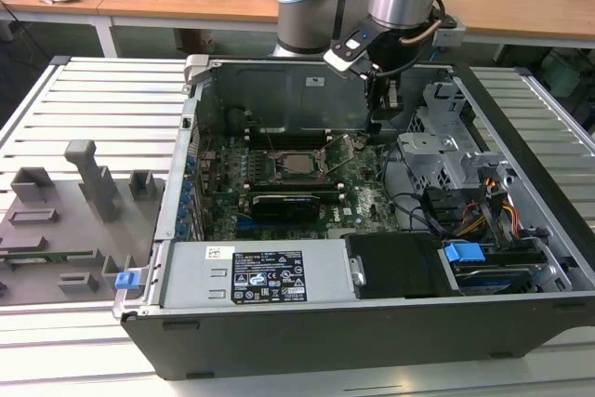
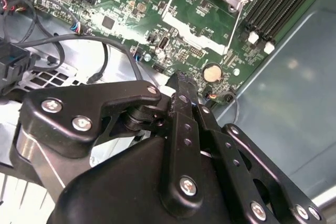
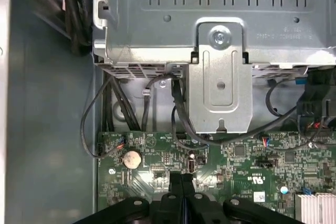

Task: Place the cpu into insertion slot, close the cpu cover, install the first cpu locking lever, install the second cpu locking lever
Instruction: 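Close the cpu cover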

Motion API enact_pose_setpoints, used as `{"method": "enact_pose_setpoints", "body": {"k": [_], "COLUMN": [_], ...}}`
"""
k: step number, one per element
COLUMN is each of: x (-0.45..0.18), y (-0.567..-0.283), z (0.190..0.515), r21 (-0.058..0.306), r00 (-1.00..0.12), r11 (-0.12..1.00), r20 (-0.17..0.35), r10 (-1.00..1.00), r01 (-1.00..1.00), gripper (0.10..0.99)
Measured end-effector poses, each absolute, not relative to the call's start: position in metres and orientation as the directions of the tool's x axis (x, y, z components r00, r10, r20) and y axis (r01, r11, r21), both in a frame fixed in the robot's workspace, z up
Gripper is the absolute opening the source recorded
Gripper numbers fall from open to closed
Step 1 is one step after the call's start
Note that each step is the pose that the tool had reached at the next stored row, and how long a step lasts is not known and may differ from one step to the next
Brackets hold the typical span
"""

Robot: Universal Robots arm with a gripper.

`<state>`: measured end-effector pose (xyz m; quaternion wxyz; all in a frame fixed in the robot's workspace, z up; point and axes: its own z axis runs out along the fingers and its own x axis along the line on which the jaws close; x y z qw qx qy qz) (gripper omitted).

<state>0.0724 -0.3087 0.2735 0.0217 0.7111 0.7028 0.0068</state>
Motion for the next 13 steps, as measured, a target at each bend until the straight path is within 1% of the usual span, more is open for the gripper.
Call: {"method": "enact_pose_setpoints", "body": {"k": [6, 13], "x": [0.072, 0.072], "y": [-0.309, -0.309], "z": [0.263, 0.261], "r21": [0.04, 0.04], "r00": [0.012, 0.012], "r11": [-0.011, -0.011], "r20": [-0.021, -0.021], "r10": [1.0, 1.0], "r01": [0.999, 0.999], "gripper": [0.106, 0.106]}}
